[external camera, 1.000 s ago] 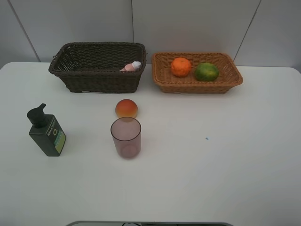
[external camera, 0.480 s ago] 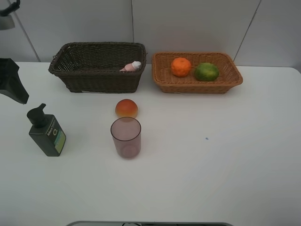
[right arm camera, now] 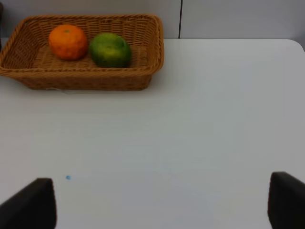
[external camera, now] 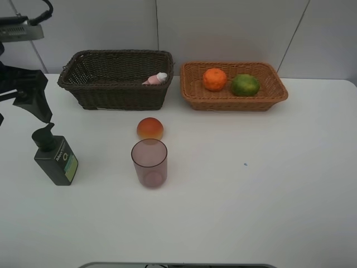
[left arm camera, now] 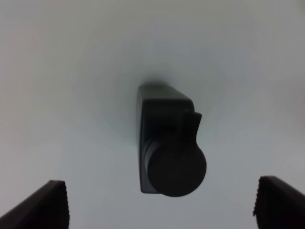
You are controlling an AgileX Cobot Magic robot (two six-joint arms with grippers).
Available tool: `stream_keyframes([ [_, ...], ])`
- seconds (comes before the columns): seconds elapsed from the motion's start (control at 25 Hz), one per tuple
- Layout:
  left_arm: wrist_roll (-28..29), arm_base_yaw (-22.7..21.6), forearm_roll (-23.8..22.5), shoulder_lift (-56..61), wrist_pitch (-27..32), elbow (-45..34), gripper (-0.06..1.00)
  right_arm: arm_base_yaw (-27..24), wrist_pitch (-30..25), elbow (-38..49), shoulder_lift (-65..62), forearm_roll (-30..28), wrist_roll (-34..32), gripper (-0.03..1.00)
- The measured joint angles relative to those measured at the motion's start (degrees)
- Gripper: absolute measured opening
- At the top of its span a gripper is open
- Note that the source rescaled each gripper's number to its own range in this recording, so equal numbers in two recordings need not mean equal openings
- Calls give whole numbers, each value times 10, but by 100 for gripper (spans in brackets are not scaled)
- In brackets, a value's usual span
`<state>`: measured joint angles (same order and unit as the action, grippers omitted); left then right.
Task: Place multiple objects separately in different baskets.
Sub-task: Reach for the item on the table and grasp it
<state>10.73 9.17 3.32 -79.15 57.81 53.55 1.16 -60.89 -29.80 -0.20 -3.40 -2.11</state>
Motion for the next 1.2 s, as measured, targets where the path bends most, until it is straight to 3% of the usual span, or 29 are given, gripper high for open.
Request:
stream_keyframes([
  [0.32, 60, 56, -24, -26, -11, 0, 99, 0, 0, 0, 0, 0, 0, 89],
  [0.44, 74, 57, -51, -26, -7, 0, 99, 0, 0, 0, 0, 0, 0, 89],
  [0.64, 82, 57, -55, -26, -8, 0, 99, 0, 0, 0, 0, 0, 0, 89],
  [1.2, 85, 57, -47, -65, -107, -71, 99, 0, 0, 0, 0, 0, 0, 89],
])
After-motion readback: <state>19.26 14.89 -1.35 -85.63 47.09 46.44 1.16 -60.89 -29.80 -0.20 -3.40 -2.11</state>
